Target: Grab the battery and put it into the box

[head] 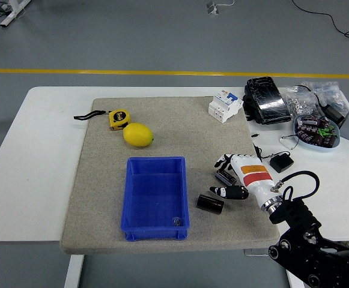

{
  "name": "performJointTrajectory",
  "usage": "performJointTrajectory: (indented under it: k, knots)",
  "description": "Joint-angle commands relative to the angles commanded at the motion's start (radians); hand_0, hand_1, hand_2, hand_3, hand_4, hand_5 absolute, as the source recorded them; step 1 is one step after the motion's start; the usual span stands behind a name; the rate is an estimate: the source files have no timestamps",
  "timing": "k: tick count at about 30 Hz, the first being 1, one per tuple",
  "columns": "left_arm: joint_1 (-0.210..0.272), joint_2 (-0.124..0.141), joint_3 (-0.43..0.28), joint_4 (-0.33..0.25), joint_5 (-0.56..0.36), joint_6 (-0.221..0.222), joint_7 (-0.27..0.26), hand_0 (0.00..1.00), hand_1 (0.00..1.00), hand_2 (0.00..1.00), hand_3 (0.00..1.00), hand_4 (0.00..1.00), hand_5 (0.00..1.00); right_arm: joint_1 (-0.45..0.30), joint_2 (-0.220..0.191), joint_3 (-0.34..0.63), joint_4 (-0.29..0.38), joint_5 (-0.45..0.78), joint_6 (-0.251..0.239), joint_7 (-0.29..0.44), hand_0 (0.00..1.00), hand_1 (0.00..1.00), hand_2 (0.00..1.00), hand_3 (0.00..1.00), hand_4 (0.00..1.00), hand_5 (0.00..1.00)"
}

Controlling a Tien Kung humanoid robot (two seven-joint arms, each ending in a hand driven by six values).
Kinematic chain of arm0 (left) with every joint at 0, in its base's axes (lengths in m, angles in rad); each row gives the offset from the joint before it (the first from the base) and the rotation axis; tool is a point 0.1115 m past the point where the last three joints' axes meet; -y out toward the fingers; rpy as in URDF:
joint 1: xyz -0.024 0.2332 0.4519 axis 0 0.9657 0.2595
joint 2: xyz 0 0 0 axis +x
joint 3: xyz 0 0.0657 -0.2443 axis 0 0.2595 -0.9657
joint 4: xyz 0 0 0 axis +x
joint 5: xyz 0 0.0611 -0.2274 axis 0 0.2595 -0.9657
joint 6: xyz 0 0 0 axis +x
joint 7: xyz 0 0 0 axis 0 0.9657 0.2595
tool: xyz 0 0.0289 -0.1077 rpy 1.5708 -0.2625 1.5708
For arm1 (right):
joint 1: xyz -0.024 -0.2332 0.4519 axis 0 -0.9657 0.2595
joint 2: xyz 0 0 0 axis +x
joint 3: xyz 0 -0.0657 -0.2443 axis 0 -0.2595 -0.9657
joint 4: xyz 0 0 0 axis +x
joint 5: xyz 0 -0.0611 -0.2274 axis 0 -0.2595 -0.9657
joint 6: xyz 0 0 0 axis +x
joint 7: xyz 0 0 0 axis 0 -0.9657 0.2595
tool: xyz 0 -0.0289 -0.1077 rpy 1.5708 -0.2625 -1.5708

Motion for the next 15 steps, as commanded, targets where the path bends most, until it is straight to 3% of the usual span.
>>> performJointTrajectory:
  k: [15]
  knots:
    - [0.005,-0.002,-0.011,-0.001,0.019,-0.001,0.006,0.563,0.541,0.589,0.573,0.634,0.572,0.020,0.012,-0.020,-0.059,0.034,-0.006,0.013,0.422,0.441,0.454,0.516,0.922,0.284]
